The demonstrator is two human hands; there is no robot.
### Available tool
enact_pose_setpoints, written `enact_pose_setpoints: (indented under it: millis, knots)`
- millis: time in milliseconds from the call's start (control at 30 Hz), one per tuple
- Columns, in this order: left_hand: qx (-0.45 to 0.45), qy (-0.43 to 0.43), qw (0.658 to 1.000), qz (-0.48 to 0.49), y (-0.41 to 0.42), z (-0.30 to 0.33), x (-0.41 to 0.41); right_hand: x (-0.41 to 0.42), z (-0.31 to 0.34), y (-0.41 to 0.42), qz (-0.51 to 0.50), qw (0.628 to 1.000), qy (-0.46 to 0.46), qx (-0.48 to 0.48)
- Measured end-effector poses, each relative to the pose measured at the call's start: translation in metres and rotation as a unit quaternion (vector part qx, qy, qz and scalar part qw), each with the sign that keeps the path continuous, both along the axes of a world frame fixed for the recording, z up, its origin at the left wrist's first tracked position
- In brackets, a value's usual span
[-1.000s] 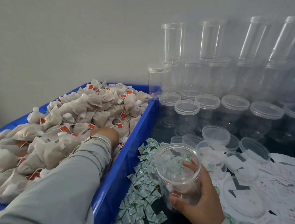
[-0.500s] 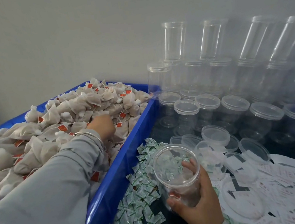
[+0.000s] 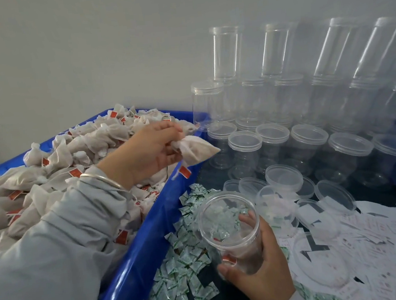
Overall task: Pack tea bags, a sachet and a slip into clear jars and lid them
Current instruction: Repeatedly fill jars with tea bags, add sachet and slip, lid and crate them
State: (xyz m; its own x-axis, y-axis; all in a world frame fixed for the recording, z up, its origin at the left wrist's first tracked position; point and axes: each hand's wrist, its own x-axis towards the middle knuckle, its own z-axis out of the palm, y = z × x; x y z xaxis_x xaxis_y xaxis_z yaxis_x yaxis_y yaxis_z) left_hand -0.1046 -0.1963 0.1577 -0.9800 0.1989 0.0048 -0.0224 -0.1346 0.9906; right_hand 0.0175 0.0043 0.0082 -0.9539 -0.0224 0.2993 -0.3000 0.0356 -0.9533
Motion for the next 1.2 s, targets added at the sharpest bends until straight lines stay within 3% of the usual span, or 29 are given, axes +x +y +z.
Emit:
enact_pose_setpoints:
  millis: [233,433,533,767,900,967,1033,1067,1133,1200]
  knots:
    - [0.022,0.001,0.978,-0.209,0.029,-0.002,0.029,0.001,0.007,-0.003,0.040,0.998,-0.037,-0.042]
    - [0.031,0.009,0.967,-0.253,0.032,-0.004,0.033,0.000,0.009,-0.004,0.055,0.995,-0.057,-0.059]
    - [0.029,0.007,0.971,-0.235,0.034,-0.004,0.034,-0.002,-0.003,-0.003,0.032,0.999,-0.021,-0.020]
    - [0.017,0.021,0.986,-0.167,0.024,-0.001,0.026,-0.002,-0.008,-0.002,0.012,0.999,-0.038,0.025]
    - [0.002,0.022,1.000,-0.005,0.000,0.002,0.008,-0.003,-0.013,-0.001,-0.007,0.999,-0.030,0.036]
    - [-0.058,0.020,0.995,0.082,-0.015,-0.002,-0.004,-0.003,-0.014,0.000,-0.009,0.999,-0.030,0.031]
    - [-0.247,0.040,0.957,0.144,-0.032,-0.011,-0.014,-0.004,-0.015,0.001,-0.005,0.999,-0.030,0.022]
    - [-0.377,0.059,0.911,0.157,-0.040,-0.017,-0.018,-0.004,-0.016,0.001,-0.002,0.999,-0.031,0.018]
    - [-0.600,0.084,0.785,0.126,-0.050,-0.030,-0.024,-0.005,-0.018,0.002,0.002,0.999,-0.028,0.018]
    - [-0.713,0.059,0.696,0.059,-0.054,-0.043,-0.027,-0.005,-0.019,0.002,0.007,1.000,-0.025,0.016]
